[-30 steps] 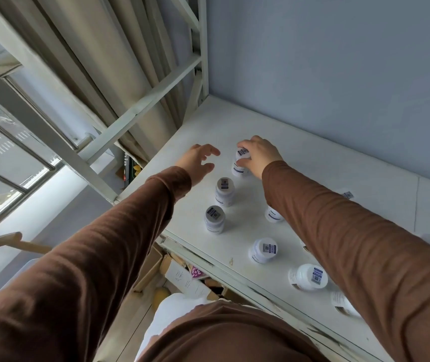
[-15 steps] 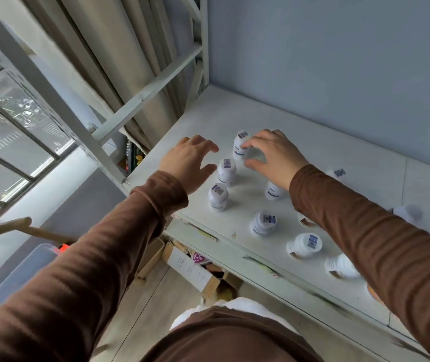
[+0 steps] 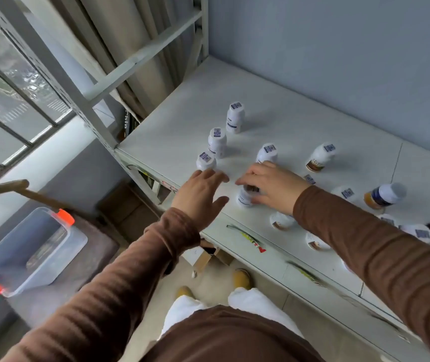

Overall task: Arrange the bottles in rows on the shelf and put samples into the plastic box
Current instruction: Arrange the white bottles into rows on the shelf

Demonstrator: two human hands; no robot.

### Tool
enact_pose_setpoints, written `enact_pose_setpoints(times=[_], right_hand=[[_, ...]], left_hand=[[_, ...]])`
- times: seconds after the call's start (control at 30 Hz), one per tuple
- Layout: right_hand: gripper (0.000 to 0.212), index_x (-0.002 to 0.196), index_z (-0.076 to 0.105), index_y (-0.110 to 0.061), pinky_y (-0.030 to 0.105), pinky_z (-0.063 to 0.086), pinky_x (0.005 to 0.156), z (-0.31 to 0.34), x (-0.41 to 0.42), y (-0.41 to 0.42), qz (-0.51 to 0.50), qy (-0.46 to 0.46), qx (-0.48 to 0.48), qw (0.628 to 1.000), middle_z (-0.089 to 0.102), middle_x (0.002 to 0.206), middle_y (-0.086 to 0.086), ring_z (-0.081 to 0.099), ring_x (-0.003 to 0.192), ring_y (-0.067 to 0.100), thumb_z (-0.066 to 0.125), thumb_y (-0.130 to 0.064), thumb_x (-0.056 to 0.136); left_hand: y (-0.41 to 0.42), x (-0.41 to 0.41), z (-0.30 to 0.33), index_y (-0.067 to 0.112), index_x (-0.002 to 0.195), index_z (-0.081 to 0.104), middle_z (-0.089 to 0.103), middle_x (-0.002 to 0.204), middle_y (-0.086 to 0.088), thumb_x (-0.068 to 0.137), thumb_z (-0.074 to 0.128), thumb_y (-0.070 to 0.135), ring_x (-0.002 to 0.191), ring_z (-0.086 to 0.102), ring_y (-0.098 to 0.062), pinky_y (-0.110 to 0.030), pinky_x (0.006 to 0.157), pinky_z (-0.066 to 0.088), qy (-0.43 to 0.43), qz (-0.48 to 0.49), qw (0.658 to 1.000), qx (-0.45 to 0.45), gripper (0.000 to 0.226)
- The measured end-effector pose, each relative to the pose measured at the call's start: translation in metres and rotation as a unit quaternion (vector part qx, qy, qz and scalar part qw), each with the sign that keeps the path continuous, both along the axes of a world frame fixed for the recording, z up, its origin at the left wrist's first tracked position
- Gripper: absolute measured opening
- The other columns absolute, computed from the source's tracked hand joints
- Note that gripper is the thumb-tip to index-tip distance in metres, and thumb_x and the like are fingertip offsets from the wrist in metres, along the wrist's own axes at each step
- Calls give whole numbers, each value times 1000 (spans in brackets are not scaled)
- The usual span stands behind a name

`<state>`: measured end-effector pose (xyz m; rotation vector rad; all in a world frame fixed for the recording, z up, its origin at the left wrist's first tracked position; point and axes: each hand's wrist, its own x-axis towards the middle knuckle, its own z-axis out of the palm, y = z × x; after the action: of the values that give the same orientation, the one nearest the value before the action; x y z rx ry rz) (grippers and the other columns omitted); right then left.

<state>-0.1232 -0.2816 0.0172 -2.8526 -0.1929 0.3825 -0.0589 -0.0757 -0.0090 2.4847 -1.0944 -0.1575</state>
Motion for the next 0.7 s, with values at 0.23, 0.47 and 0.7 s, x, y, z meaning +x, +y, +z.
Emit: enact_pose_setpoints(times=[0.23,0.47,0.7], right_hand=[[36,120,62,-26,32,46,85,-3,11,-29,-55,-1,127,990,60,114,1,58,102,23,68,-25,84],[45,87,65,-18,29,48,51,30,19,-51,-206,-16,314,927,66,68,5,57,52,15,68,-62,78],[50,85,61,-16,27,38,52,38,27,-51,-206,-5,318,926,59,58,1,48,48,16,59,-66,82]], left_hand=[[-39,-19,-39,19,123,56,63,117,0,82,73,34,106,59,-15,-34,94,48,214,69,971,-87,47],[-69,-23,-3,10,113,60,62,98,-16,98,46,36,83,62,-24,-32,79,57,638,153,641,-399,33],[-79,-21,0,9,109,60,58,84,-17,99,36,49,59,53,-21,-25,56,49,702,146,576,-394,47]])
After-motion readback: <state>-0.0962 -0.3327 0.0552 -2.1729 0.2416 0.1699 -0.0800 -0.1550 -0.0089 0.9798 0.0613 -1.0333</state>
